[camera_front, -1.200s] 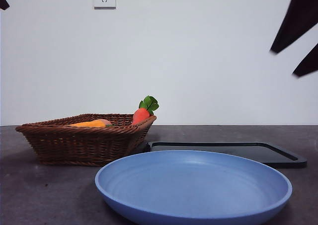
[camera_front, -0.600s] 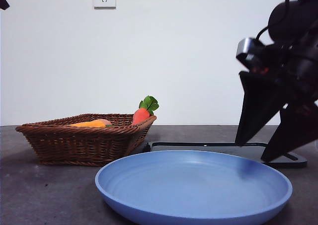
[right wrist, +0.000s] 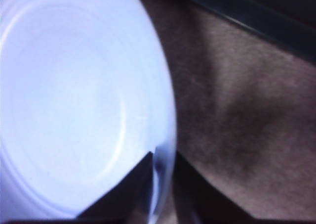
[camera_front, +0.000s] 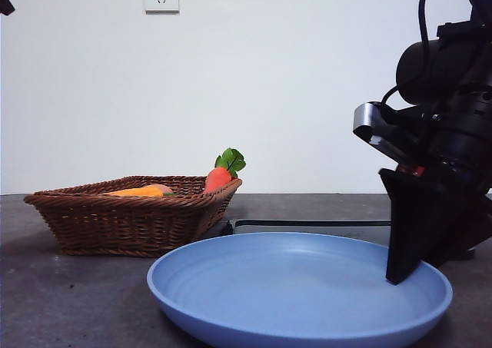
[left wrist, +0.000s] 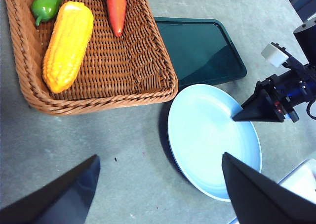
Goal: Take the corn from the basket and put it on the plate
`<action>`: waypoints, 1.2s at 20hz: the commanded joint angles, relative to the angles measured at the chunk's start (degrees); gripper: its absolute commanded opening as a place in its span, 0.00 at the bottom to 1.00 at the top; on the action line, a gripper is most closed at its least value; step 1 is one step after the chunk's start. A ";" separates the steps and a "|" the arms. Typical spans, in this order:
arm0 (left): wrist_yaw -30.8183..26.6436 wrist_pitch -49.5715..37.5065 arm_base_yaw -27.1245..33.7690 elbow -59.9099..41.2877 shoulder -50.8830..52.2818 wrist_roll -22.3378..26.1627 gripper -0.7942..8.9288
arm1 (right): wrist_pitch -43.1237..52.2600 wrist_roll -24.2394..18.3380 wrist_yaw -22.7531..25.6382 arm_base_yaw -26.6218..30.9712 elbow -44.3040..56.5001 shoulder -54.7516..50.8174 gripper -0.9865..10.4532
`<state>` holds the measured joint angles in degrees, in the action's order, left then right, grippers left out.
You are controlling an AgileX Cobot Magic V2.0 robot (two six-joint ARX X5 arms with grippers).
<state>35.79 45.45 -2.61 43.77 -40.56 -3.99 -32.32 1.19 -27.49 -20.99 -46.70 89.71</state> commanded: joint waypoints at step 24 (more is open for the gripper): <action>-17.27 -12.46 -13.25 11.76 -25.88 4.52 0.50 | -13.42 8.02 0.79 -0.13 -1.01 -29.83 0.09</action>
<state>19.11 33.54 -15.70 54.52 -65.65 -1.23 -46.09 8.01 -26.37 -20.93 -47.11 59.31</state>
